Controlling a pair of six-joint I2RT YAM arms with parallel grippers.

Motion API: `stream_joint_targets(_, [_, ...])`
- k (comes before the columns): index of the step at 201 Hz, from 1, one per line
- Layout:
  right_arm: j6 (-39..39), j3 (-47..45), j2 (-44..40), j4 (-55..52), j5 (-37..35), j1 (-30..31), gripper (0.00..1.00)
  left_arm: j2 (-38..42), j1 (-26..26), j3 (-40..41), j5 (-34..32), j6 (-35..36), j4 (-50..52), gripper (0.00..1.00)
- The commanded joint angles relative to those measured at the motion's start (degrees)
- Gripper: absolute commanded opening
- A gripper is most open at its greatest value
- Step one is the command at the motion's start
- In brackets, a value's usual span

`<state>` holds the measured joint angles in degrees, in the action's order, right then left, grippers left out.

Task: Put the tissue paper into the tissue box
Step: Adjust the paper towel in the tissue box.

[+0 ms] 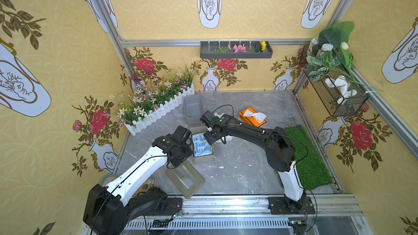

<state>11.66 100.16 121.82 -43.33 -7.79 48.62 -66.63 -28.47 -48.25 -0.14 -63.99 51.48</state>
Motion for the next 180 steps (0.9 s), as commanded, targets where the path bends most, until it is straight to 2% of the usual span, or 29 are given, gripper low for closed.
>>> stream_joint_targets(1, [-0.84,0.25,0.55,1.65,1.45,-0.80,0.73,-2.11,-2.27,-0.79,-2.01,-2.57,1.92,0.56])
stream_joint_targets(37, [-0.85,0.31,1.58,3.70,3.23,-2.34,0.73,-3.58,-4.34,-0.39,-2.63,-2.68,3.63,0.50])
stream_joint_targets(97, [-1.03,5.91,5.56,2.64,3.81,-4.68,0.73,-6.23,-10.23,-4.24,-4.69,-5.78,10.14,0.53])
stream_joint_targets(151, [-0.61,7.15,5.80,3.41,4.63,-3.82,0.73,-5.00,-10.91,-1.77,-4.26,-7.73,10.97,0.53])
stream_joint_targets(180, [-0.25,7.29,6.14,3.73,4.02,-3.85,0.73,-7.92,-10.91,-0.73,-3.98,-7.23,8.23,0.53])
